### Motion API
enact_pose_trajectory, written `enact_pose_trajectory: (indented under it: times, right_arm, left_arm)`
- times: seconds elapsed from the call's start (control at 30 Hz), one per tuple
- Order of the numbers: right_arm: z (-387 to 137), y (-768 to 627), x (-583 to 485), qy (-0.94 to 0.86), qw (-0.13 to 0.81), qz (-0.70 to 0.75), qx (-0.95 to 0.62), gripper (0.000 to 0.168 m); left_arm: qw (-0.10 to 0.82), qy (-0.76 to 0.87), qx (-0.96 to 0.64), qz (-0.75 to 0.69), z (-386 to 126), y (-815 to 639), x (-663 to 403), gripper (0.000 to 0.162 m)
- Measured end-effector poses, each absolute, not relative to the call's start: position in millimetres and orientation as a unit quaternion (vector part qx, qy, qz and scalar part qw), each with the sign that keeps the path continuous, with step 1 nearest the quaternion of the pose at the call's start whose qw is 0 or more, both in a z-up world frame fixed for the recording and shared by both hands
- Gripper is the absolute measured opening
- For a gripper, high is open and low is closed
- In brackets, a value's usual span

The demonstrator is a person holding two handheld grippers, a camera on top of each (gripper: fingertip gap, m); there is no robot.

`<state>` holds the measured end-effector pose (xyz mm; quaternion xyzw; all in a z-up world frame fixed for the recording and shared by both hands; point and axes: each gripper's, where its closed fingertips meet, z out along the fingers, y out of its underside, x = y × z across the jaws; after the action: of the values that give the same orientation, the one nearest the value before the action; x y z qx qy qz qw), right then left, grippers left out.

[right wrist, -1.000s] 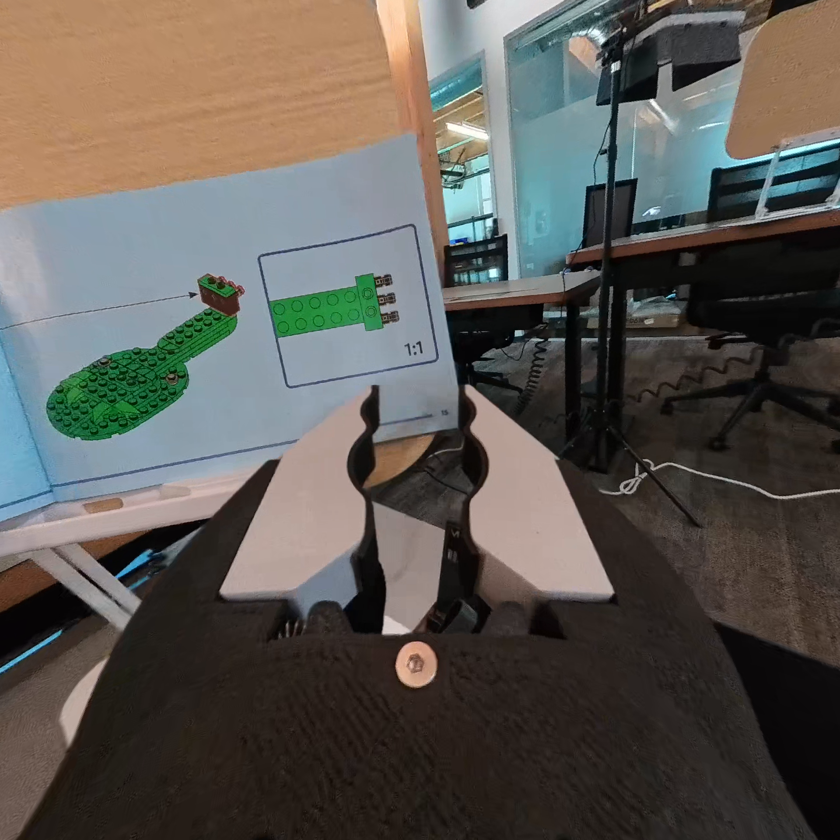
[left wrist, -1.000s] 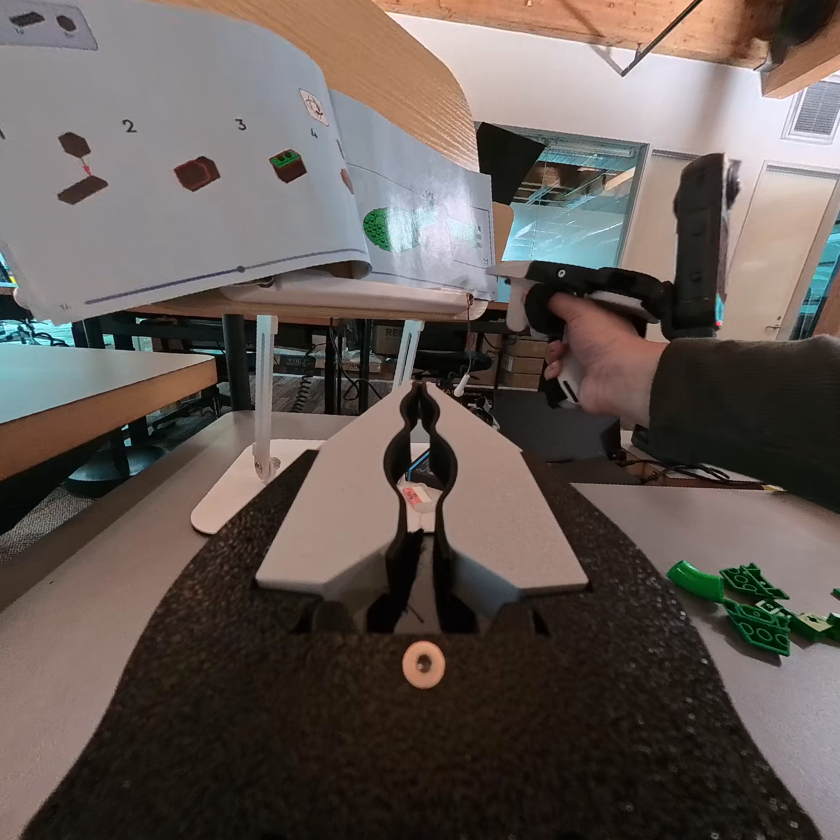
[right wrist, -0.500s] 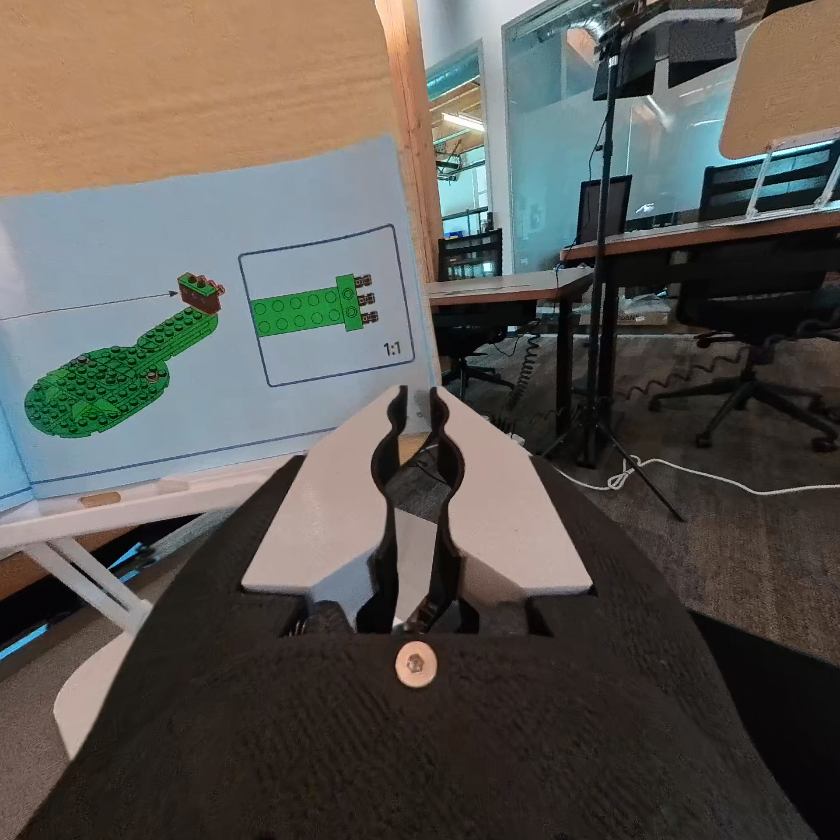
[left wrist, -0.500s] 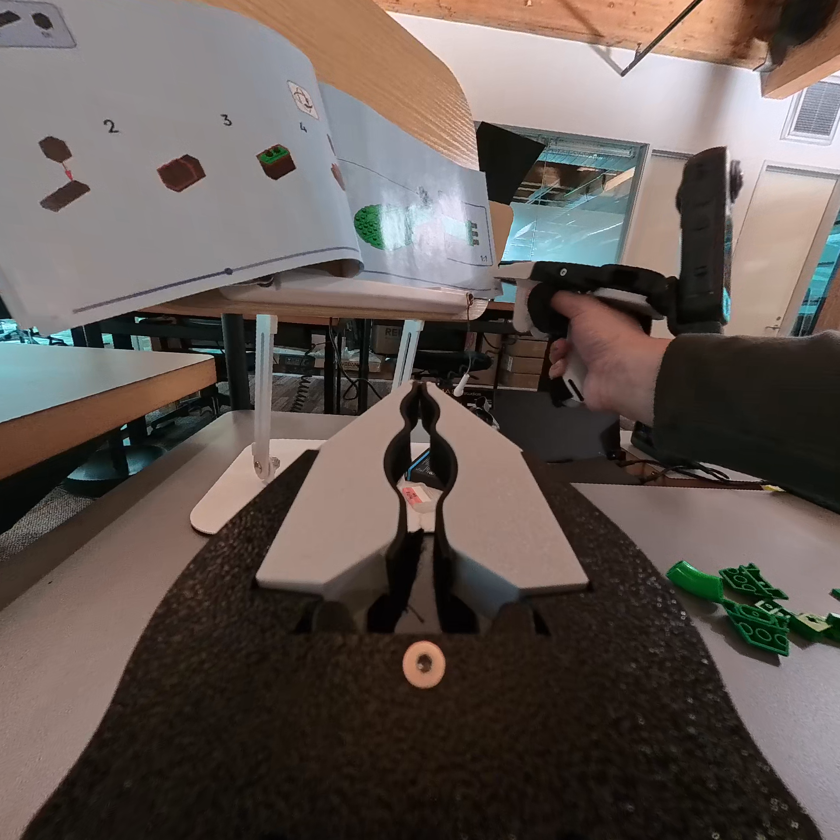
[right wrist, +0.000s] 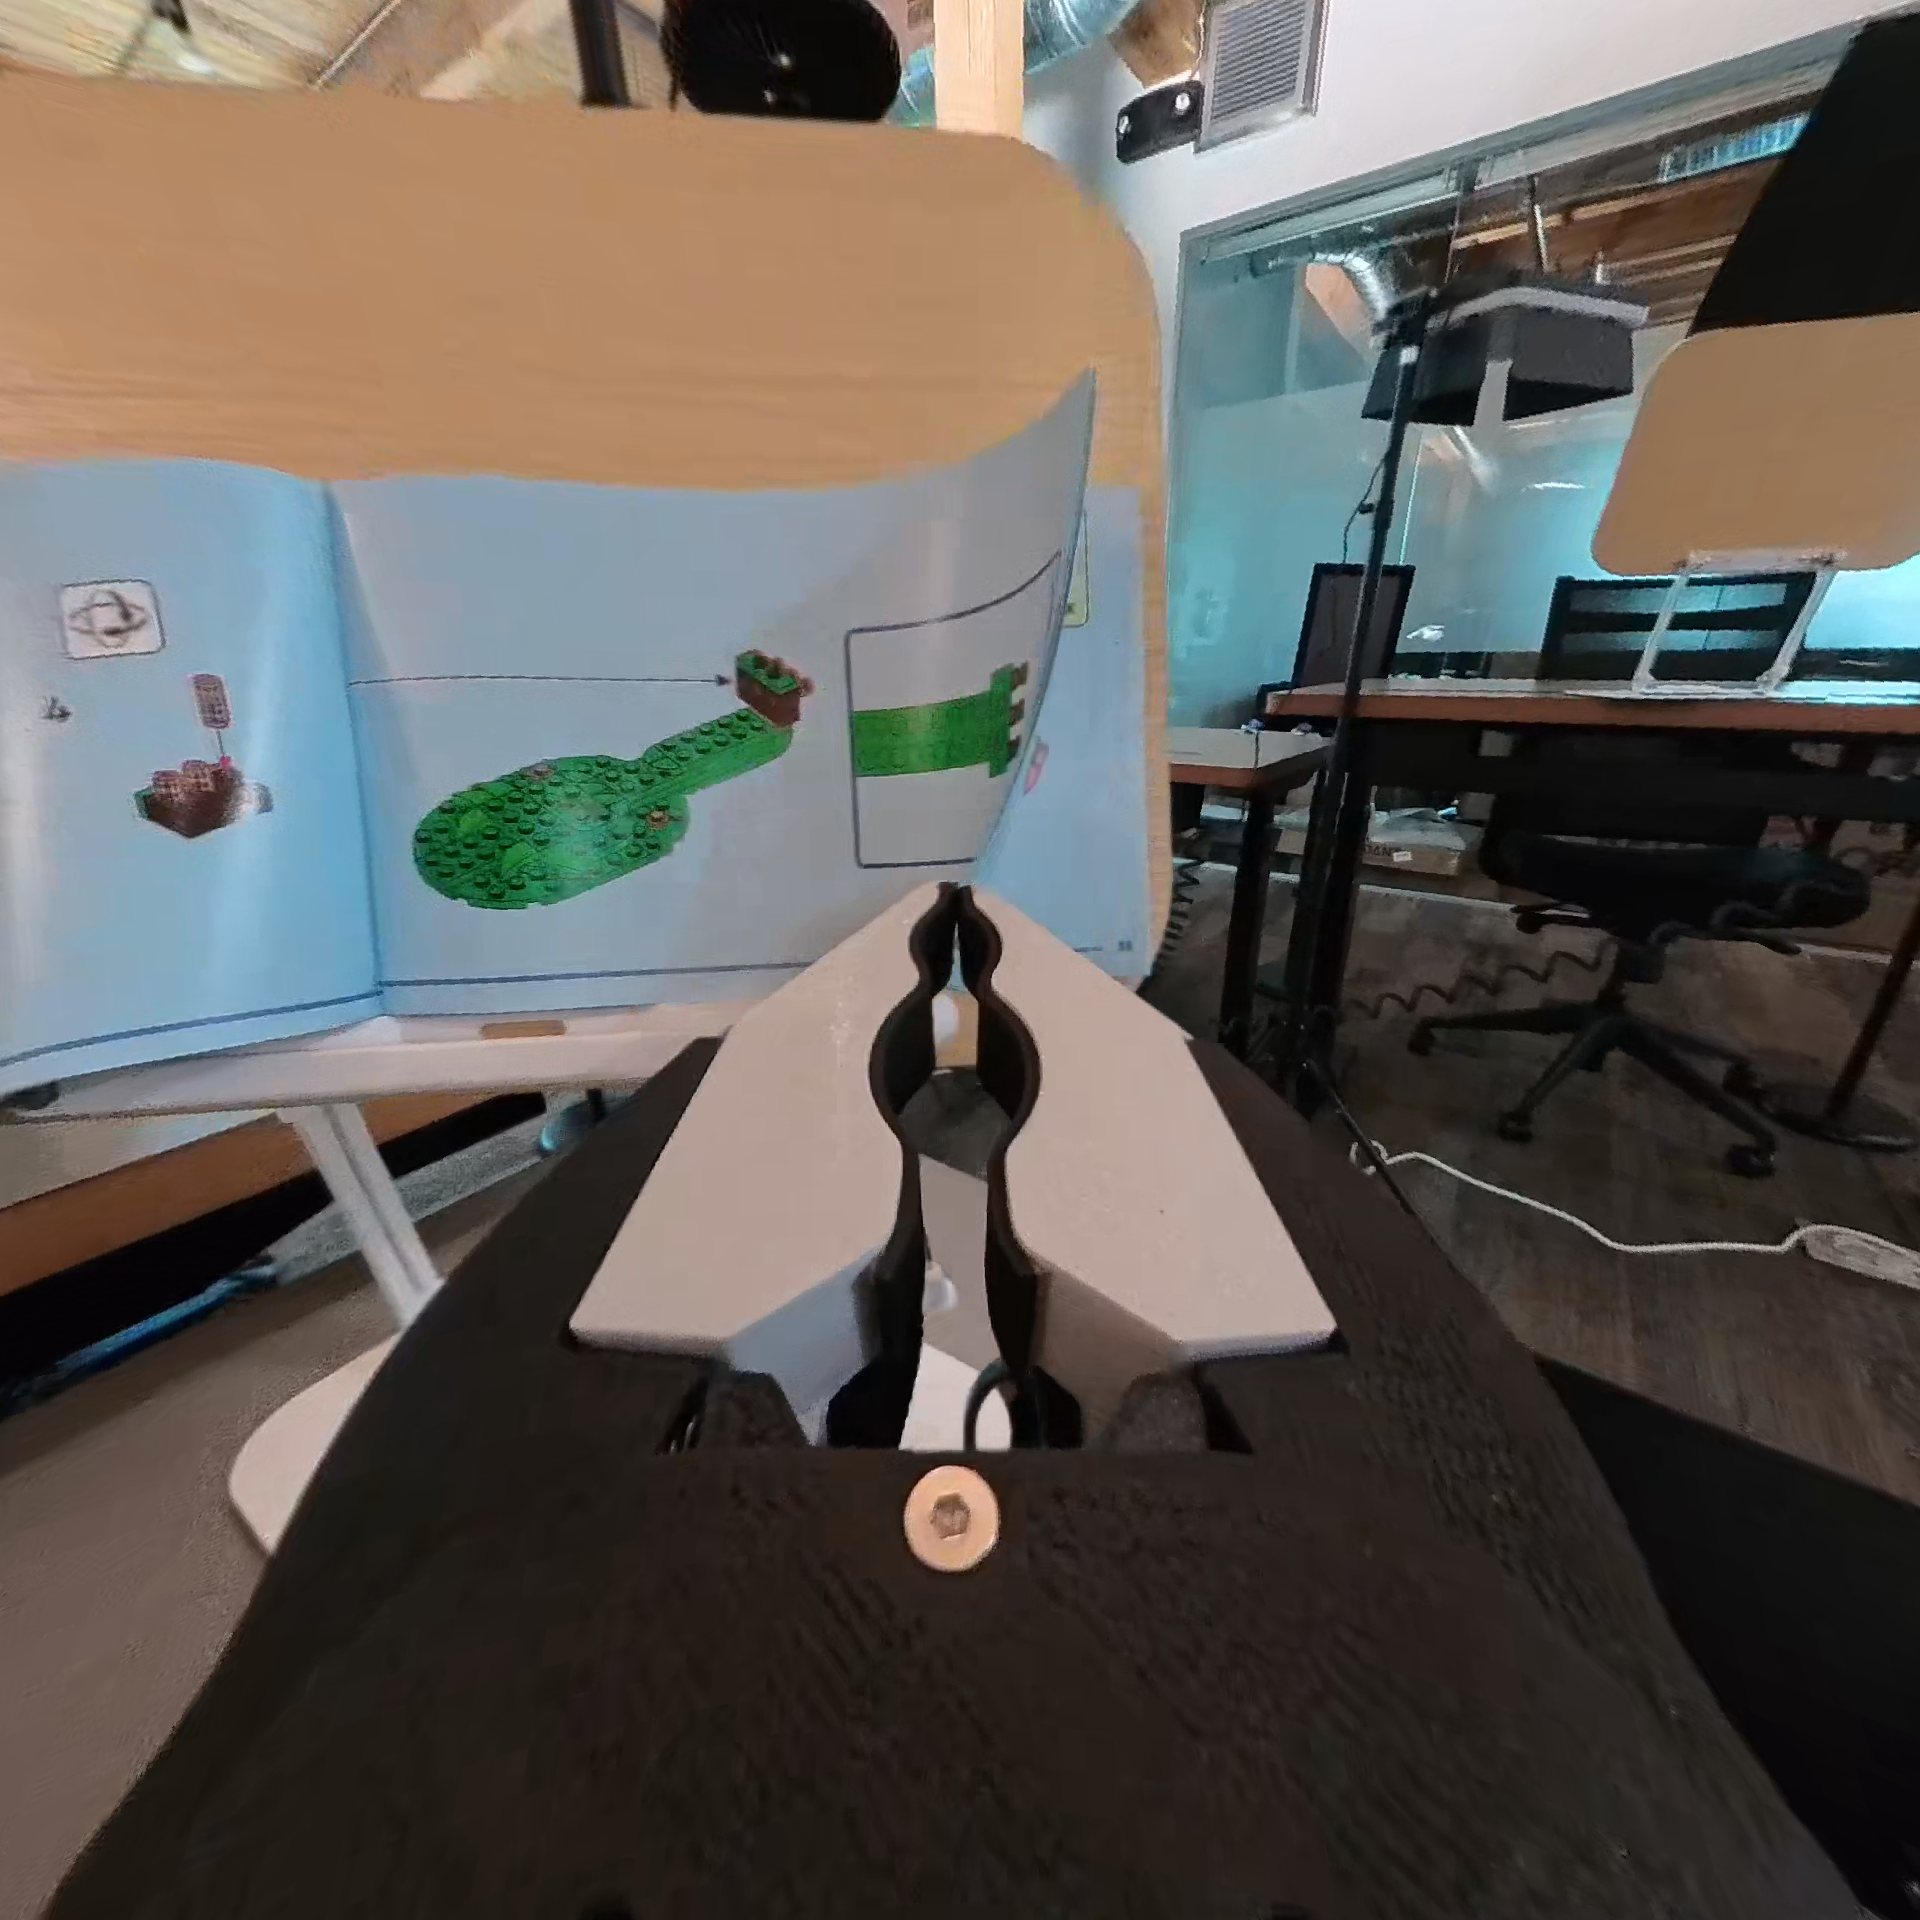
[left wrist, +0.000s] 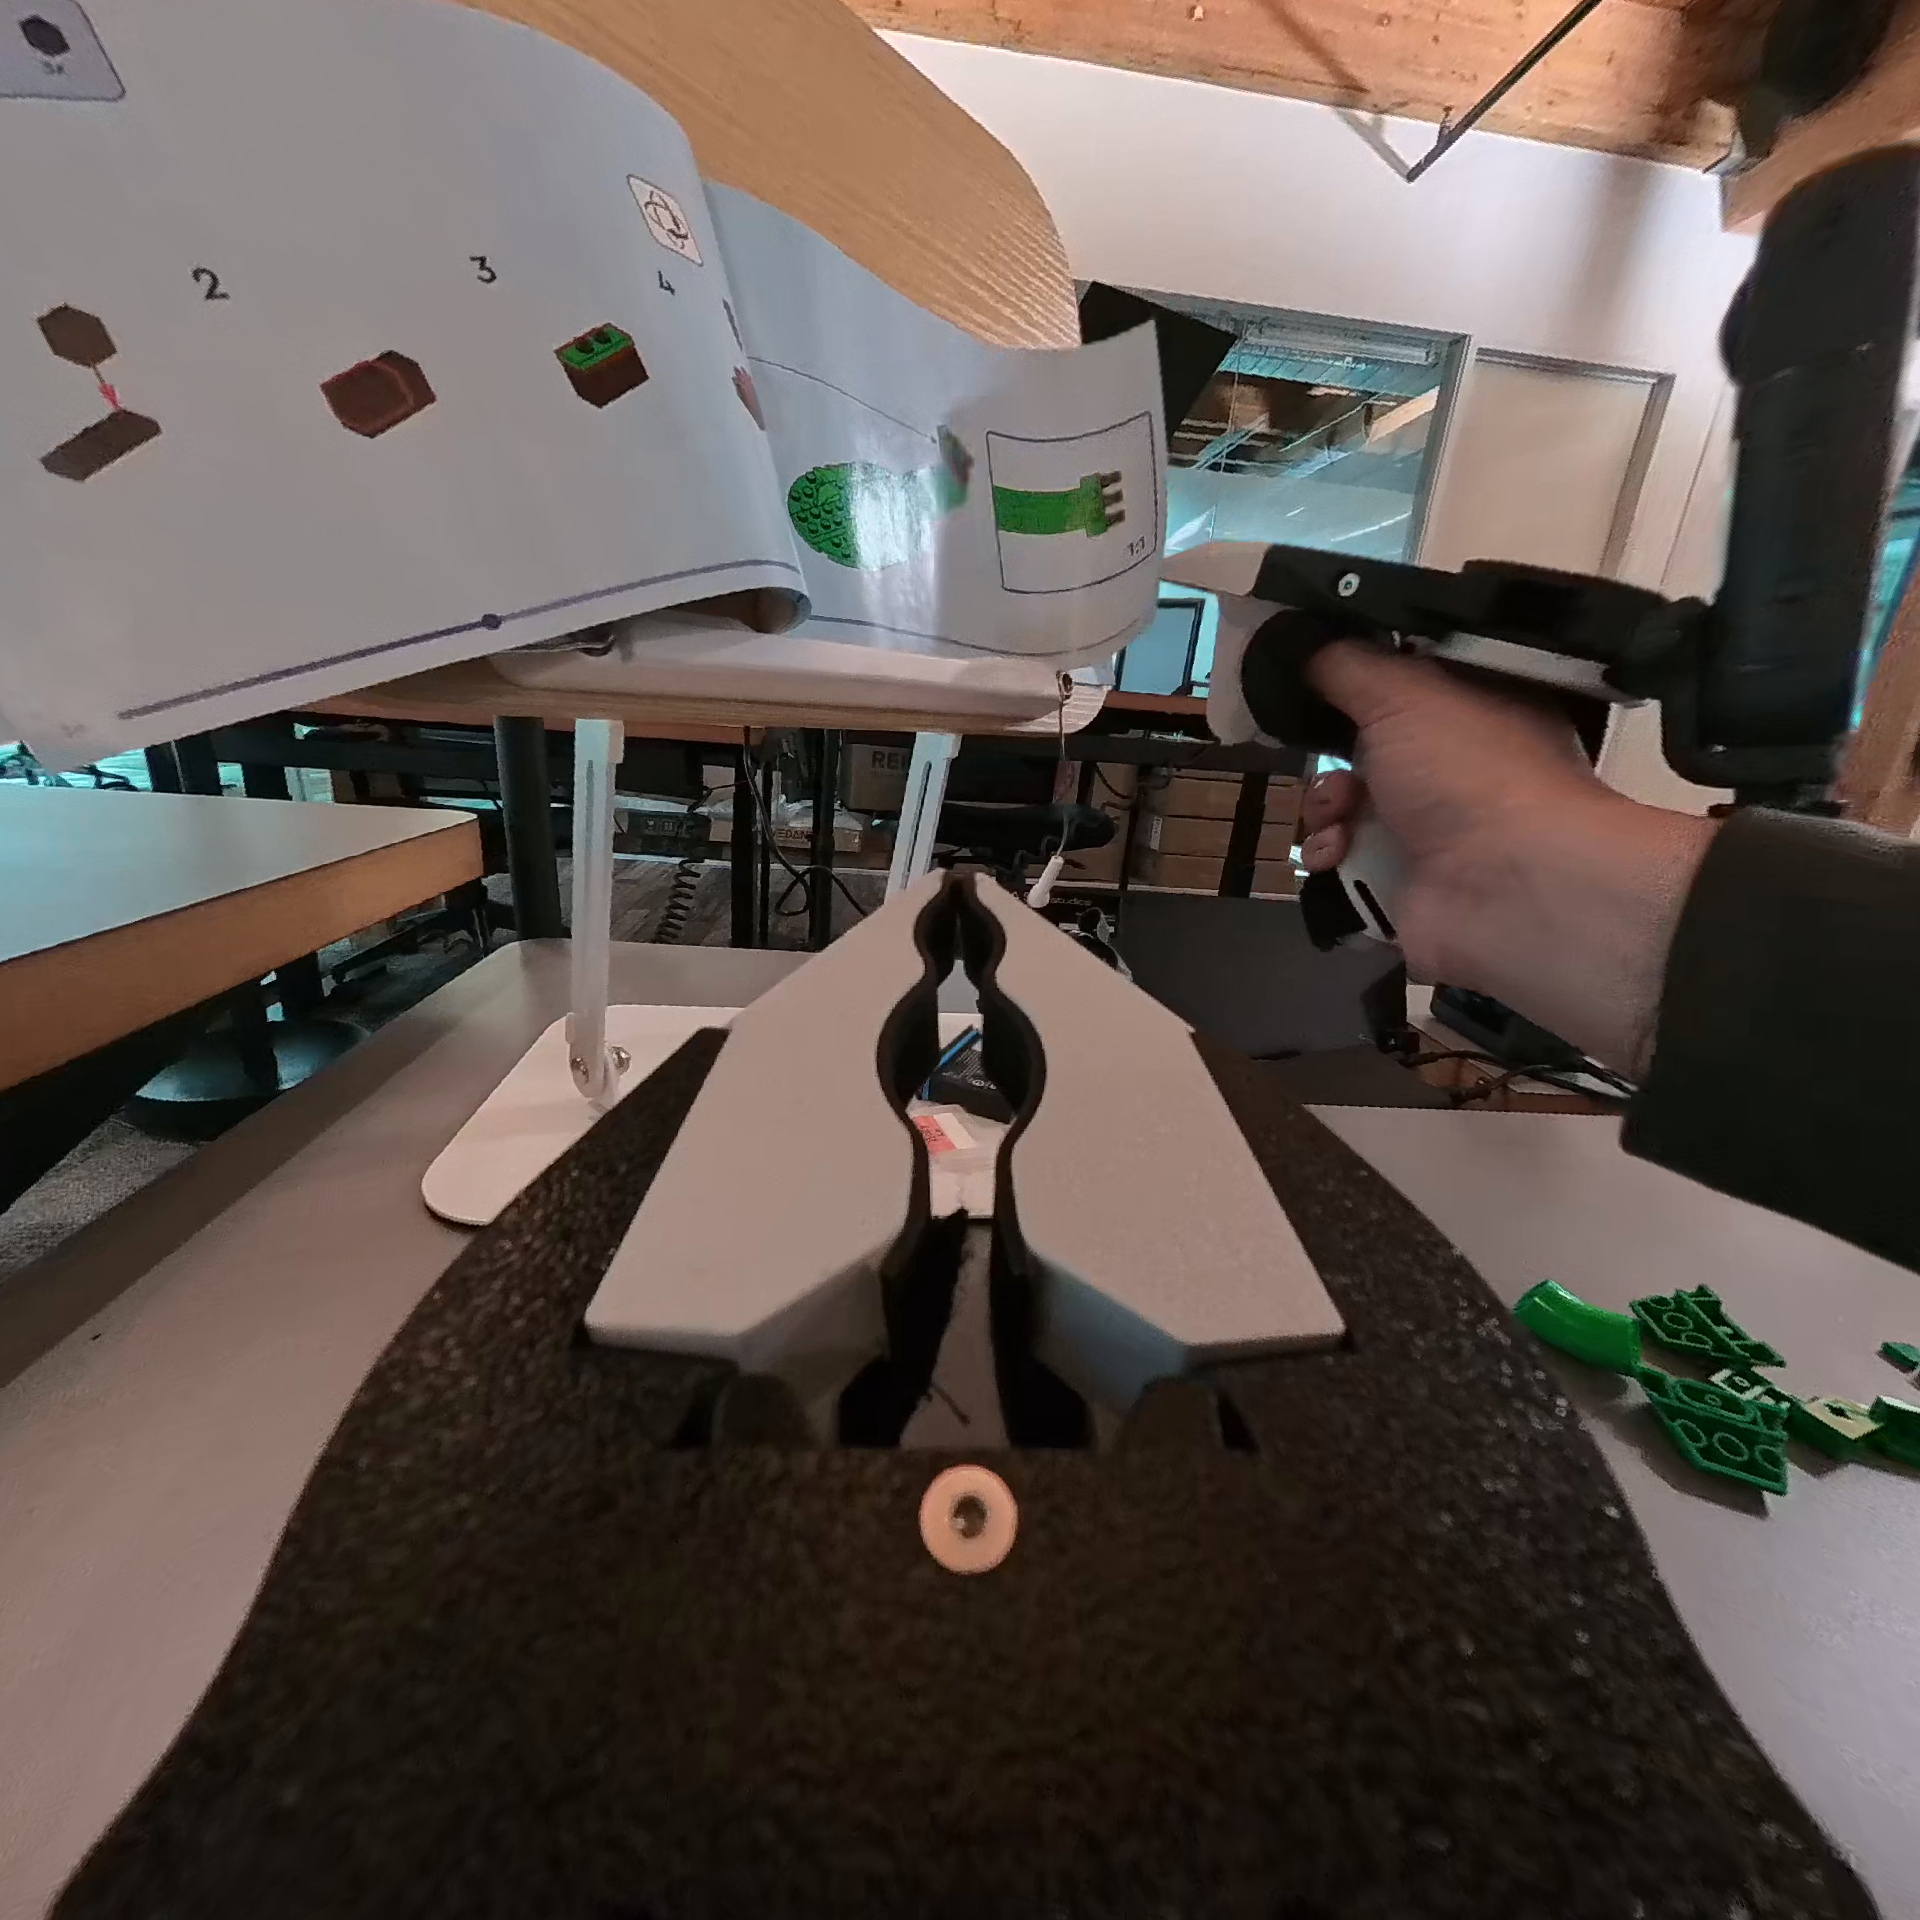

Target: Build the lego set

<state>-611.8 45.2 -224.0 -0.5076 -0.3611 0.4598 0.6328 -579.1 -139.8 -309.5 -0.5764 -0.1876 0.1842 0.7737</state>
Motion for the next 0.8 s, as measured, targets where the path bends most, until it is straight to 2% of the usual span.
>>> enact_pose_trajectory:
  times: [0.1, 0.27, 0.63, 0.67, 0.77, 0.8]
  right_arm:
    - [-222, 34, -603, -0.338, 0.639, 0.445, -0.529, 0.001]
    - [-184, 2, -549, -0.228, 0.655, 0.491, -0.528, 0.025]
    - [-101, -41, -445, -0.156, 0.705, 0.570, -0.393, 0.020]
    - [-94, -43, -437, -0.152, 0.711, 0.573, -0.378, 0.020]
    - [-82, -49, -422, -0.146, 0.718, 0.584, -0.351, 0.020]
    - [-78, -53, -420, -0.153, 0.716, 0.588, -0.344, 0.020]
  left_arm:
    - [0.774, -0.185, -0.577, 0.184, -309, -139, -578, 0.000]
    - [0.785, -0.198, -0.562, 0.169, -307, -143, -581, 0.000]
    - [0.804, -0.211, -0.527, 0.179, -299, -153, -588, 0.000]
    - [0.809, -0.222, -0.512, 0.186, -294, -161, -595, 0.018]
    - [0.825, -0.270, -0.452, 0.205, -274, -198, -624, 0.093]
    - [0.826, -0.279, -0.440, 0.214, -266, -211, -636, 0.112]
